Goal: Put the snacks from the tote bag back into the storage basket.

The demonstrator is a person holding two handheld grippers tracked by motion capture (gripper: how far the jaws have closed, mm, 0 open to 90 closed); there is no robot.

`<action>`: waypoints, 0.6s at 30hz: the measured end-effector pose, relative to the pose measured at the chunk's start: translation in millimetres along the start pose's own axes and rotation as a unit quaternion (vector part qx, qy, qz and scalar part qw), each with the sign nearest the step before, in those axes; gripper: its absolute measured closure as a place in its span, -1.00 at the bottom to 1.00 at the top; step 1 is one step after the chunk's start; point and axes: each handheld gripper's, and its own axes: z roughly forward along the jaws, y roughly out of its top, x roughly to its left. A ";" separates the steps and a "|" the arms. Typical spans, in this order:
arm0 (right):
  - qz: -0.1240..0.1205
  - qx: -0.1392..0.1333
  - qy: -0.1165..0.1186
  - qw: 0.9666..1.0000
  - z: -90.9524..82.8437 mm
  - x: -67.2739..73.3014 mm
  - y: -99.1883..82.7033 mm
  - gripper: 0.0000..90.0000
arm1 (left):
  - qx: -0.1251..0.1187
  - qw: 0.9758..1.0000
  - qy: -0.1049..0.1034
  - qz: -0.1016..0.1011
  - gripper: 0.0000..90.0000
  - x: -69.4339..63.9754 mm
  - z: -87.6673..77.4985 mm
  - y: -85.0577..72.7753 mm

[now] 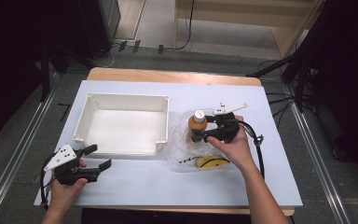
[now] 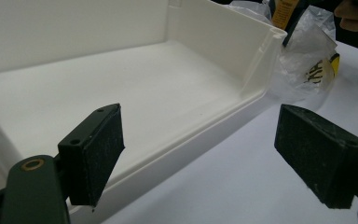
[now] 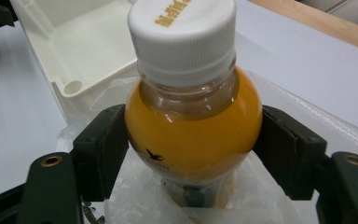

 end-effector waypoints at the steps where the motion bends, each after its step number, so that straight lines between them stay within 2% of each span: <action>1: -0.002 0.002 -0.002 1.000 1.4 0.5 1.4 -0.37 | -0.004 1.000 -0.002 -0.009 -0.64 2.9 -2.1 -0.8; 11: -0.010 0.019 -0.009 1.000 8.6 2.5 8.0 -0.35 | -0.011 0.999 -0.011 -0.028 -0.63 9.0 -3.5 -2.7; 18: -0.011 0.025 -0.005 1.000 11.0 1.2 8.6 -0.34 | -0.007 1.000 -0.010 -0.024 -0.62 8.2 -2.2 -2.9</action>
